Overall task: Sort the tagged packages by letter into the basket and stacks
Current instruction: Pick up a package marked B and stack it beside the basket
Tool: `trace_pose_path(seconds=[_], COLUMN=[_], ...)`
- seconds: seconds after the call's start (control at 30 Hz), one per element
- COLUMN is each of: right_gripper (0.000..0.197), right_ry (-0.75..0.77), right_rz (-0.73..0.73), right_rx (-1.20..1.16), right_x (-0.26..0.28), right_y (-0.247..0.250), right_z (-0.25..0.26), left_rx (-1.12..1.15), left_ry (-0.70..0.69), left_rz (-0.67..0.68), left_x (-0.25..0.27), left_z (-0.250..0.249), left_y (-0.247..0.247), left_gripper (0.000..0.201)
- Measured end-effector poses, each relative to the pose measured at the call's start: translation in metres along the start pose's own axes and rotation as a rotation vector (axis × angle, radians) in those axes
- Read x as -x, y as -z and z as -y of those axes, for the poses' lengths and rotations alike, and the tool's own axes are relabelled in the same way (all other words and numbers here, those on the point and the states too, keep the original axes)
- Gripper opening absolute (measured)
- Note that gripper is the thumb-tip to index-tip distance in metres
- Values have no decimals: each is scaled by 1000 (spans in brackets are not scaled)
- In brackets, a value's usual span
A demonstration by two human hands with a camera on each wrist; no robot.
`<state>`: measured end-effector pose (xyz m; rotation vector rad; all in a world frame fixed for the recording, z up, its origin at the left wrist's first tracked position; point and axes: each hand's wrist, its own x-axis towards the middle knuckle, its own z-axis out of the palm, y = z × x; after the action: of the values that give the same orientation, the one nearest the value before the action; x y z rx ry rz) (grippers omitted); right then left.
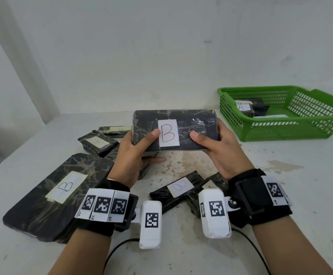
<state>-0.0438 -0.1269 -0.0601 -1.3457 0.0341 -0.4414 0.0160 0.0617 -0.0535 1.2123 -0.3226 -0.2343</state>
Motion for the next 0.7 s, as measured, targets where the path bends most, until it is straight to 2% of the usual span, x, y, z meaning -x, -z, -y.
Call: trace_pose_path(seconds=[0.1, 0.17, 0.3, 0.4, 0.5, 0.57, 0.63, 0.7], right_gripper=[46, 43, 66, 66, 66, 59, 48, 47], right_ry=[9, -24, -52, -24, -6, -11, -7, 10], right_rz=[13, 101, 223, 205, 163, 141, 117, 92], right_rx=[-96, -203, -232, -199, -212, -212, -172, -130], right_x=[0, -1, -4, -3, -3, -3, -1, -1], right_y=[4, 10, 20, 18, 15, 14, 12, 10], right_z=[8, 12, 13, 13, 14, 13, 11, 8], left_rx=[33, 46, 101, 149, 171, 160, 131, 108], left_ry=[-14, -46, -54, -53, -59, -67, -67, -63], left_rz=[38, 25, 15, 6, 25, 25, 27, 23], left_x=[-1, -2, -3, -3, -3, -3, -4, -4], left_z=[-2, -2, 0, 0, -2, -3, -1, 1], left_y=[0, 1, 3, 4, 5, 5, 4, 4], left_gripper=[40, 36, 40, 46, 37, 29, 28, 31])
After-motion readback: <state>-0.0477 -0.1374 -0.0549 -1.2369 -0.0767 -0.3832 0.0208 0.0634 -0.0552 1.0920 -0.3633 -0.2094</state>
